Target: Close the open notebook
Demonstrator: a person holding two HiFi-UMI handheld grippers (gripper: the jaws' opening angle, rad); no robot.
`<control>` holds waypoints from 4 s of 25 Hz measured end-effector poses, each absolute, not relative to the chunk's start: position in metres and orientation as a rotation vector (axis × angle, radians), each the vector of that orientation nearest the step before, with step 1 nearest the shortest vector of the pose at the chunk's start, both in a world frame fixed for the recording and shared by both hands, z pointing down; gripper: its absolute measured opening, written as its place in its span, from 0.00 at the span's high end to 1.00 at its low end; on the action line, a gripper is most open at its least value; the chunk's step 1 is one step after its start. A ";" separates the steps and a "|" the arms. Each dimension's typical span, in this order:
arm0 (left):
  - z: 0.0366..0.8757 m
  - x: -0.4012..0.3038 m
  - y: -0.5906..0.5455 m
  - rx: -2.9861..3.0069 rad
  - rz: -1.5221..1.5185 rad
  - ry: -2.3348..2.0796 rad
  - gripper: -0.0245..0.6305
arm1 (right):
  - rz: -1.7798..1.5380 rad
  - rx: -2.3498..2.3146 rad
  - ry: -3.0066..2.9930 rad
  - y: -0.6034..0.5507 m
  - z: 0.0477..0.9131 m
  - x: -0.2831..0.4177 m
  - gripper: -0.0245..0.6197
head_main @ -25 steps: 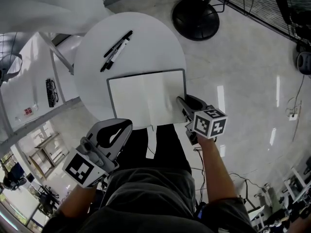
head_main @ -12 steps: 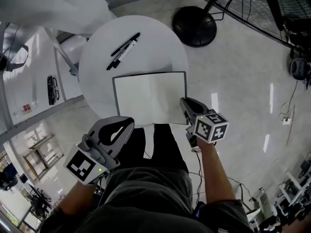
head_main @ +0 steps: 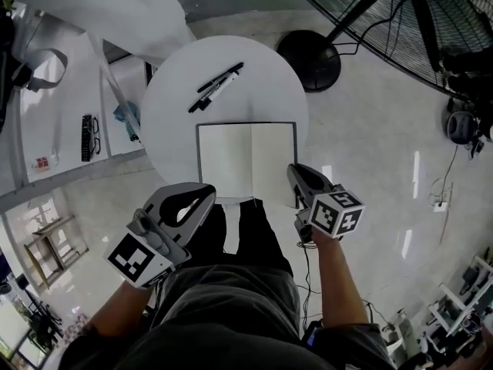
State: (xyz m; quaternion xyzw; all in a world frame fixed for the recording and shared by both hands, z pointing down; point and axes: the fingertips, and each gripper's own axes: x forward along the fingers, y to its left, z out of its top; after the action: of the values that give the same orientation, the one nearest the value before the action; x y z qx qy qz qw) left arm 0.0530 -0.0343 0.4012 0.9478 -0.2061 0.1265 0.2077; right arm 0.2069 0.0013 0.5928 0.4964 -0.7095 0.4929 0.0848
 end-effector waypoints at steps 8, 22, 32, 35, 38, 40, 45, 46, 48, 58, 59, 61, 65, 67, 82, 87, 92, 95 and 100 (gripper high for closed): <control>0.406 0.001 -0.024 2.554 0.454 -0.561 0.94 | 1.386 1.481 -2.116 -0.006 0.564 0.167 0.91; 0.398 -0.080 -0.037 2.532 0.381 -0.639 0.94 | 1.313 1.378 -2.122 -0.022 0.553 0.083 0.88; 0.410 -0.136 -0.045 2.478 0.359 -0.726 0.94 | 1.313 1.281 -2.090 -0.033 0.577 0.029 0.87; 0.416 -0.150 -0.046 2.457 0.358 -0.746 0.94 | 1.317 1.252 -2.074 -0.035 0.588 0.015 0.86; 0.422 -0.161 -0.048 2.440 0.353 -0.763 0.94 | 1.312 1.230 -2.054 -0.037 0.601 0.004 0.86; 0.425 -0.168 -0.049 2.429 0.352 -0.774 0.94 | 1.309 1.220 -2.036 -0.039 0.609 -0.002 0.86; 0.432 -0.184 -0.049 2.399 0.352 -0.800 0.94 | 1.308 1.204 -1.990 -0.040 0.627 -0.014 0.85; 0.433 -0.187 -0.049 2.393 0.352 -0.804 0.94 | 1.306 1.201 -1.981 -0.040 0.631 -0.015 0.85; 0.436 -0.192 -0.048 2.385 0.351 -0.811 0.94 | 1.297 1.195 -1.963 -0.040 0.637 -0.018 0.84; 0.442 -0.207 -0.046 2.360 0.346 -0.832 0.94 | 1.302 1.185 -1.899 -0.040 0.658 -0.031 0.80; 0.443 -0.208 -0.046 2.360 0.345 -0.834 0.94 | 1.299 1.186 -1.894 -0.040 0.659 -0.032 0.79; 0.443 -0.210 -0.046 2.361 0.343 -0.835 0.94 | 1.297 1.186 -1.883 -0.039 0.662 -0.034 0.78; 0.442 -0.211 -0.046 2.363 0.342 -0.835 0.94 | 1.289 1.190 -1.872 -0.038 0.665 -0.037 0.75; 0.440 -0.211 -0.047 2.365 0.340 -0.835 0.94 | 1.289 1.188 -1.876 -0.038 0.665 -0.038 0.74; 0.406 -0.179 -0.055 2.464 0.324 -0.802 0.94 | 1.292 1.271 -2.010 -0.052 0.607 -0.015 0.83; 0.381 -0.159 -0.059 2.524 0.319 -0.791 0.94 | 1.265 1.307 -2.092 -0.061 0.571 -0.001 0.88; 0.358 -0.145 -0.065 2.583 0.326 -0.781 0.94 | 1.231 1.330 -2.185 -0.069 0.532 0.007 0.91; 0.345 -0.137 -0.068 2.616 0.336 -0.778 0.94 | 1.192 1.330 -2.245 -0.074 0.507 0.010 0.92; 0.324 -0.121 -0.073 2.665 0.327 -0.775 0.94 | 1.082 1.329 -2.342 -0.081 0.461 0.018 0.93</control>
State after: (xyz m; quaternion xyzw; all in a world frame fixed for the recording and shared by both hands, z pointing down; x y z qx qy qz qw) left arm -0.1212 -0.0731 0.3238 0.9393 -0.2733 0.1152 0.1727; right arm 0.0177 -0.0806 0.4613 0.4548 -0.8011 0.3701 0.1197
